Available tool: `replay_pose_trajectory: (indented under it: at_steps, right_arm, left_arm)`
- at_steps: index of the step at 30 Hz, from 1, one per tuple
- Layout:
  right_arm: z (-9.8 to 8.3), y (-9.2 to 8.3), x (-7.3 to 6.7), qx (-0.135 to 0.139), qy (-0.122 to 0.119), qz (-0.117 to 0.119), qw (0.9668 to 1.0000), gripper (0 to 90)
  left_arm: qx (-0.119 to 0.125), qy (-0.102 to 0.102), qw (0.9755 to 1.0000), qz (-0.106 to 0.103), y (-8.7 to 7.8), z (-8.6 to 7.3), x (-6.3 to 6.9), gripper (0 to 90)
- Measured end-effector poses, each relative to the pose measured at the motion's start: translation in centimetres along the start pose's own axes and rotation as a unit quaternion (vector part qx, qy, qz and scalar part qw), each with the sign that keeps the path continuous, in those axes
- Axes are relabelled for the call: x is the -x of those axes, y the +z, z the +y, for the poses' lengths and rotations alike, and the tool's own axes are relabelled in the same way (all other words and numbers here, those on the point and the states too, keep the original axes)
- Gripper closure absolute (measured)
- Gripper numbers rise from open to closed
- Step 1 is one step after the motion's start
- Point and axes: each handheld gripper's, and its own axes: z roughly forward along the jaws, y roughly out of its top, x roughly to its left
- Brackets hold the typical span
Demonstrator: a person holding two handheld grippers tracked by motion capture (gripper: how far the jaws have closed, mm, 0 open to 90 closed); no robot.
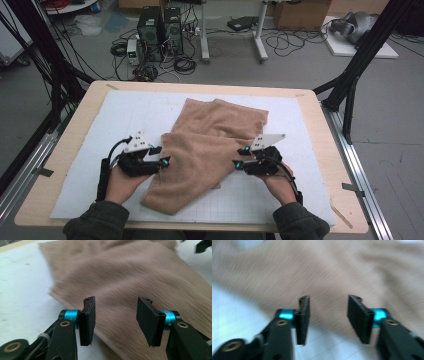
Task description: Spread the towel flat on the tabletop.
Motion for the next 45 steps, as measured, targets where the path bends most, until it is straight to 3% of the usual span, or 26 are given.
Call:
replay_pose_trajectory:
  at_steps: [2,5,6,7,10,14,16,20,25,31,32,35,37,40,44,45]
  right_arm:
    - [-0.4,1.0,-0.9,-0.032,-0.007,0.008,0.9994,41.7]
    - [-0.6,2.4,-1.5,-0.037,-0.015,0.012,0.9991,42.6]
    - [-0.6,2.9,-1.5,-0.033,-0.013,0.014,0.9993,44.4]
    - [-0.6,3.5,-1.5,-0.037,-0.016,0.015,0.9991,46.9]
    - [-0.6,5.1,-1.5,-0.055,-0.025,0.011,0.9981,56.8]
    - [-0.4,5.5,-1.4,-0.040,-0.034,0.016,0.9985,78.5]
    - [-0.3,5.2,-1.5,-0.039,-0.042,0.022,0.9981,83.0]
    - [-0.3,3.6,-1.5,-0.020,-0.034,0.032,0.9987,84.9]
    - [-0.1,-0.3,-1.7,0.001,-0.039,0.024,0.9990,85.0]
    - [1.3,-5.4,-2.3,0.034,-0.054,0.007,0.9979,85.1]
    - [1.7,-6.0,-2.3,0.038,-0.056,0.002,0.9977,85.1]
    - [3.2,-6.9,-1.8,0.039,-0.062,-0.012,0.9972,85.1]
    - [4.2,-6.1,-0.8,0.024,-0.062,-0.019,0.9976,85.0]
    - [5.0,-3.3,1.4,0.004,-0.037,-0.017,0.9992,85.0]
    - [5.1,1.5,4.3,-0.044,-0.002,-0.011,0.9989,85.0]
    - [4.9,2.6,4.9,-0.050,0.010,-0.009,0.9987,85.0]
  left_arm:
    - [-0.019,0.009,0.9997,-0.007,0.3,-0.9,1.0,45.4]
    - [-0.057,0.038,0.9976,-0.003,1.4,-2.1,1.8,43.4]
    - [-0.074,0.039,0.9964,-0.011,1.9,-2.5,1.9,45.9]
    - [-0.086,0.045,0.9951,-0.017,2.5,-2.9,1.9,54.9]
    - [-0.069,0.046,0.9963,-0.021,2.8,-3.1,2.0,65.9]
    - [-0.065,0.054,0.9964,-0.011,2.9,-3.0,2.4,79.1]
    - [-0.066,0.054,0.9964,-0.005,2.8,-2.8,2.7,81.3]
    - [-0.057,0.045,0.9973,-0.013,1.9,-2.4,3.1,82.8]
    - [-0.031,0.042,0.9979,-0.038,-0.1,-0.8,4.4,82.7]
    - [-0.009,0.041,0.9949,-0.092,-1.8,1.3,5.9,82.8]
    - [-0.004,0.042,0.9949,-0.092,-1.8,1.6,5.9,82.7]
    - [-0.011,0.042,0.9966,-0.070,-0.8,2.2,4.9,82.8]
    - [-0.024,0.029,0.9983,-0.045,0.6,2.3,3.4,82.8]
    - [-0.049,0.013,0.9987,-0.006,2.9,2.4,1.1,82.8]
    - [-0.067,-0.003,0.9972,0.034,5.6,2.3,-1.8,82.8]
    - [-0.067,-0.021,0.9969,0.037,6.0,2.1,-2.5,82.9]
